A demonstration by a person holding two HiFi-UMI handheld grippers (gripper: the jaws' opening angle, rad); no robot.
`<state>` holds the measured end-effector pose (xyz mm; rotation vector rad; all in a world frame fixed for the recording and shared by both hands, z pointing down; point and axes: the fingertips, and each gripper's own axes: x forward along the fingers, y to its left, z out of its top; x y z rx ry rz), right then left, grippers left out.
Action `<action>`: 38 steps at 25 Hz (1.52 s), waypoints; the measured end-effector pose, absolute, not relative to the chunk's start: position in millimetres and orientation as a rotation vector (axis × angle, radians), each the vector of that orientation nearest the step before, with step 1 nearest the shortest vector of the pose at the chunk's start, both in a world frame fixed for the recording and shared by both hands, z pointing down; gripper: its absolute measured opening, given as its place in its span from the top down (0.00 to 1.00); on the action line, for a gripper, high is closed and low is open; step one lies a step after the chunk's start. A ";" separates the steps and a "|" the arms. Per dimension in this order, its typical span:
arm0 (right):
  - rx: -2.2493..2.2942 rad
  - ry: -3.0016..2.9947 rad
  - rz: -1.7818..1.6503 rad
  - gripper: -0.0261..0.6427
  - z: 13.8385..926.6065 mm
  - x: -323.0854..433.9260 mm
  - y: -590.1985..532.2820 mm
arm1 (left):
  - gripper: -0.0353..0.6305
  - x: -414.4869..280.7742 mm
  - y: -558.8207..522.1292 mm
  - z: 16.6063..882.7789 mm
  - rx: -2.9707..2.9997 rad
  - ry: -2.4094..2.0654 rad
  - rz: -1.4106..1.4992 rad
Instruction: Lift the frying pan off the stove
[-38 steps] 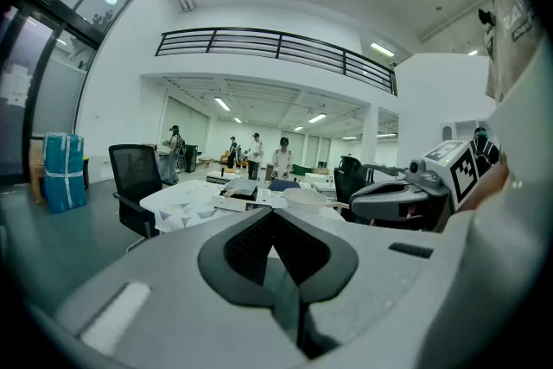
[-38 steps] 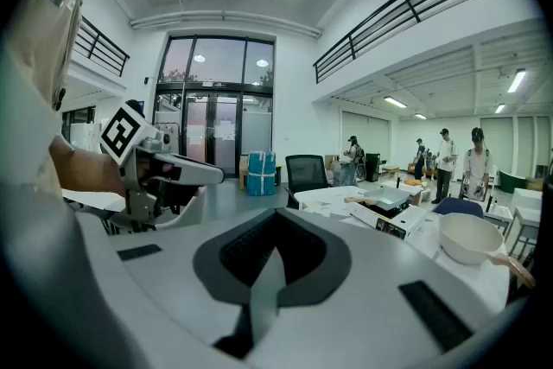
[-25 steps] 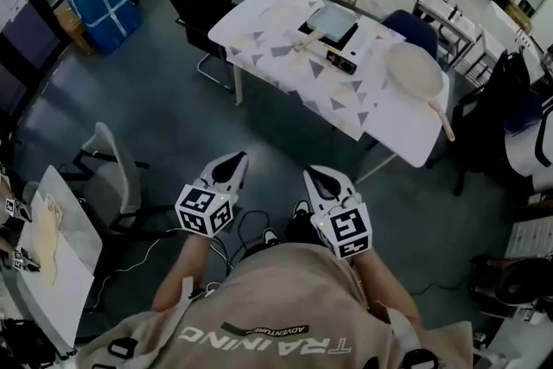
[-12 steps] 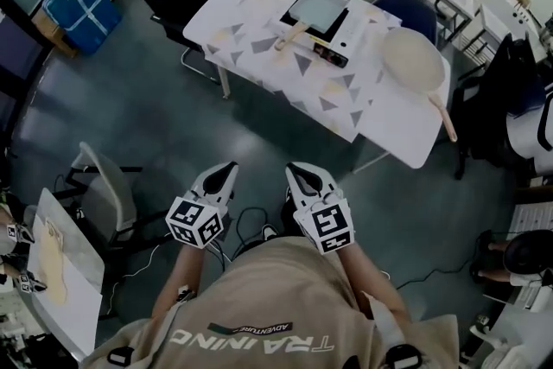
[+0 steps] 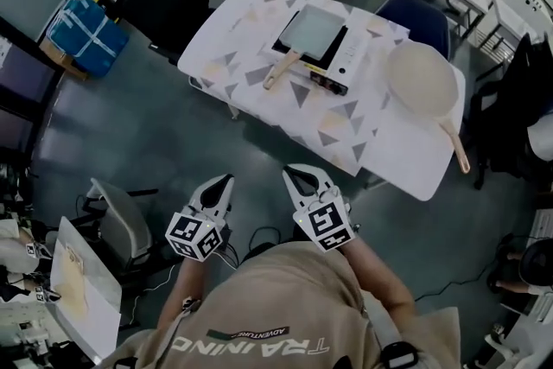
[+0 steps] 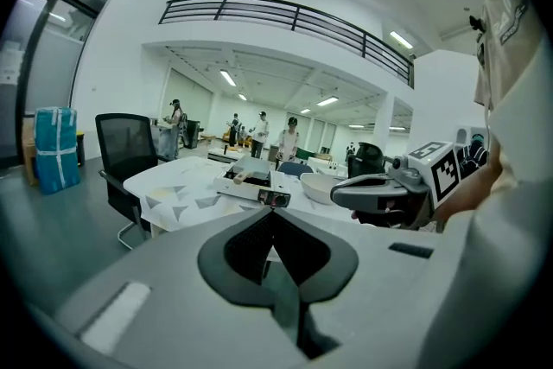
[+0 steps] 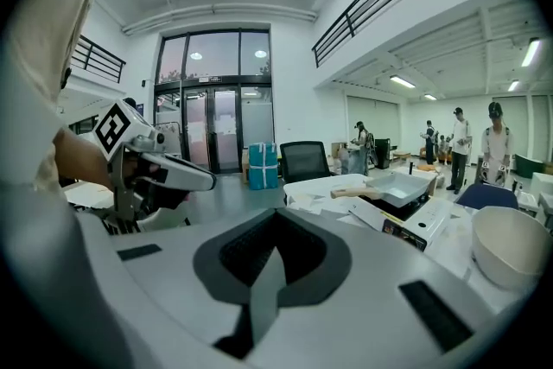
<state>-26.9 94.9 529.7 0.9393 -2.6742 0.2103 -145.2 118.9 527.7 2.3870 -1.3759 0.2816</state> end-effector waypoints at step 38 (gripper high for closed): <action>1.395 -2.448 0.291 0.97 523.1 -87.4 -110.0 | 0.96 -242.6 -118.9 556.2 2.535 -0.998 0.321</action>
